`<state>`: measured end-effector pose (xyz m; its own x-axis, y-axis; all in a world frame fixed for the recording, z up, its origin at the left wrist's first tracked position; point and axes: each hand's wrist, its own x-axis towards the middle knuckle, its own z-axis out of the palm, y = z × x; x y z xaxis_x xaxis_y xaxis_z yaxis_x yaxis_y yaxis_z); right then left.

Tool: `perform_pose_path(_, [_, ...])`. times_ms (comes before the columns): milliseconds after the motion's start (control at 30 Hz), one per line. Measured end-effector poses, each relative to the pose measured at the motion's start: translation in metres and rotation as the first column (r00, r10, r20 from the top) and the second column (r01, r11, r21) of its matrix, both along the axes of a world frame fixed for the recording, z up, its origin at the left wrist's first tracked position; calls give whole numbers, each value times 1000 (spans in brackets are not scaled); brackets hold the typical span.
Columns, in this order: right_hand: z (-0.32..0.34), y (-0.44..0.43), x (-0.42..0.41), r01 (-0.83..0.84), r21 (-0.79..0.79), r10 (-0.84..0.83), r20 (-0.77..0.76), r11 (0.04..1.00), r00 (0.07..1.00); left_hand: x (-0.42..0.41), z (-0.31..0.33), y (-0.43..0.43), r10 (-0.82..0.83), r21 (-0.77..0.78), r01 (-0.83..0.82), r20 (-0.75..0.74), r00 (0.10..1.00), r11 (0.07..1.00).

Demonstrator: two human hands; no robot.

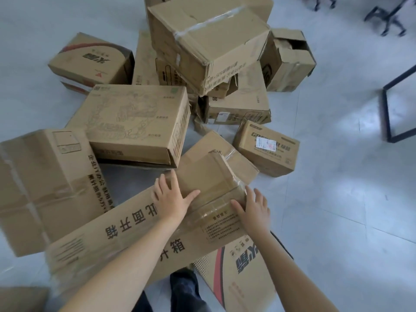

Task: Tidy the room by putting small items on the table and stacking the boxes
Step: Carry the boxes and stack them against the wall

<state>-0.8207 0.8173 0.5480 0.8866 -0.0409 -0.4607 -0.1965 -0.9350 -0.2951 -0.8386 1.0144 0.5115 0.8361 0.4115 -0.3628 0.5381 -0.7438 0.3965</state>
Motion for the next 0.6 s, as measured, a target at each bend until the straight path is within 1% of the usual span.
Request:
perform_pose_path(67, [-5,17,6,-28,25,27,52,999,998,2,-3,14,0,-75,-3,-39,999,997])
perform_pose_path(133, [-7,27,17,25,13,-26,83,1000,996,3,-3,31,-23,-183,15,-41,999,983])
perform_pose_path(167, [-8,28,24,64,1,-64,90,998,994,-1,-3,39,-18,-209,10,-36,999,978])
perform_pose_path(200, [-10,27,32,108,-14,-106,94,994,990,-9,-3,46,15,-202,-24,-43,999,979])
perform_pose_path(267, [-12,20,49,170,-63,-164,98,983,982,-35,-8,64,177,-115,-190,-117,977,975])
perform_pose_path(300, [-12,14,57,188,-82,-180,92,979,979,-52,-12,74,287,-66,-302,-174,942,951])
perform_pose_path(333, [-14,7,66,198,-90,-191,80,976,978,-70,-16,85,398,-37,-416,-231,888,908])
perform_pose_path(400, [-20,-10,86,206,-99,-201,53,974,978,-106,-25,108,564,-19,-594,-291,773,804])
perform_pose_path(467, [-29,-26,106,245,-145,-243,26,959,970,-137,-30,124,683,-1,-712,-281,675,703])
perform_pose_path(533, [-36,-36,120,298,-203,-303,8,933,953,-162,-32,135,799,17,-828,-276,534,560])
perform_pose_path(567, [-39,-39,124,313,-222,-321,0,923,947,-171,-33,139,836,6,-875,-297,461,485])
perform_pose_path(600, [-42,-40,125,321,-235,-332,-8,917,943,-177,-36,141,853,-37,-908,-329,405,417])
